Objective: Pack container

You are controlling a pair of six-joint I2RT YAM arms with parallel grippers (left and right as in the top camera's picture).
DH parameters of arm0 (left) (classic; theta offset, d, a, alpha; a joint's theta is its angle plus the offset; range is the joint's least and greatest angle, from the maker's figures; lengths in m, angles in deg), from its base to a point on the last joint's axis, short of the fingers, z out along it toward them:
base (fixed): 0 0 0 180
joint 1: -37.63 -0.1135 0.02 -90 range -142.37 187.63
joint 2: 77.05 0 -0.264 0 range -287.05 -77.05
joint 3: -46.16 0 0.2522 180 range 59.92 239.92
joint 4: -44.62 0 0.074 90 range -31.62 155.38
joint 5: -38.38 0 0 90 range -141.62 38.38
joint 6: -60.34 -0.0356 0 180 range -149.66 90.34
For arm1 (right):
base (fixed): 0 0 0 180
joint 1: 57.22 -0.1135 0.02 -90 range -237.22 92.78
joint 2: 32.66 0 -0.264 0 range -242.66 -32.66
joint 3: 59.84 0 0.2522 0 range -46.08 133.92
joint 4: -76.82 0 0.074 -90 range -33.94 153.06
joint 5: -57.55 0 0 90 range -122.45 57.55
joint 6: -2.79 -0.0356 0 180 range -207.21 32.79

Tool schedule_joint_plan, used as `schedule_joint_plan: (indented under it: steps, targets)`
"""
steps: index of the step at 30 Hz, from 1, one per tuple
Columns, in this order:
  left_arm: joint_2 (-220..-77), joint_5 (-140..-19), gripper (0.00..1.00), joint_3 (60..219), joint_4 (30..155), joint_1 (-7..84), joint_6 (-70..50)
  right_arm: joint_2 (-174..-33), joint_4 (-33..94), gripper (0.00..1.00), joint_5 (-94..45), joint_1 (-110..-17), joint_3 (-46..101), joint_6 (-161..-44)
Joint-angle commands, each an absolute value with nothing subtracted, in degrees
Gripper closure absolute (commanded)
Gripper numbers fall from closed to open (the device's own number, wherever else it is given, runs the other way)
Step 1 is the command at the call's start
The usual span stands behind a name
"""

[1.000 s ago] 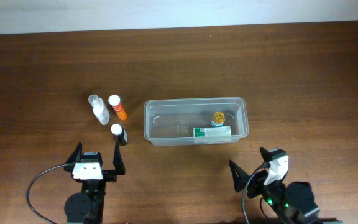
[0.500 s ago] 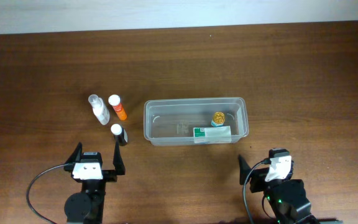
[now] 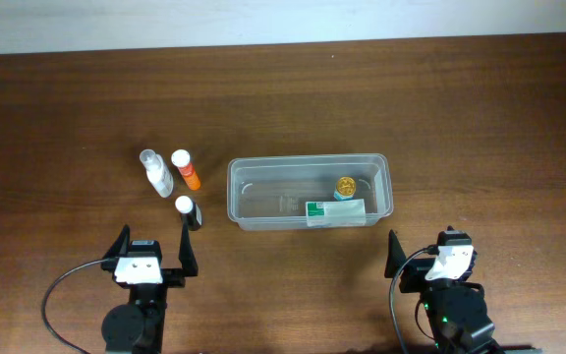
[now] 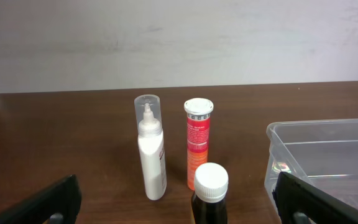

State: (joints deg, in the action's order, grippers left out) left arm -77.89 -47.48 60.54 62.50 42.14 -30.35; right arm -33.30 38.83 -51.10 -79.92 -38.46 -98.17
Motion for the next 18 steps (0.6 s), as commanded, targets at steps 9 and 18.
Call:
schedule_joint_plan:
  steps: [9,18]
  targets:
    - [-77.43,-46.85,0.01,60.45,62.72,41.90,-31.44,-33.50,52.84,0.02,-38.60,-80.07,-43.05,-85.26]
    - [-77.43,-46.85,0.00,60.45,62.72,41.90,-31.44,-34.77,53.65,0.02,-38.66,-80.07,-43.42,-82.98]
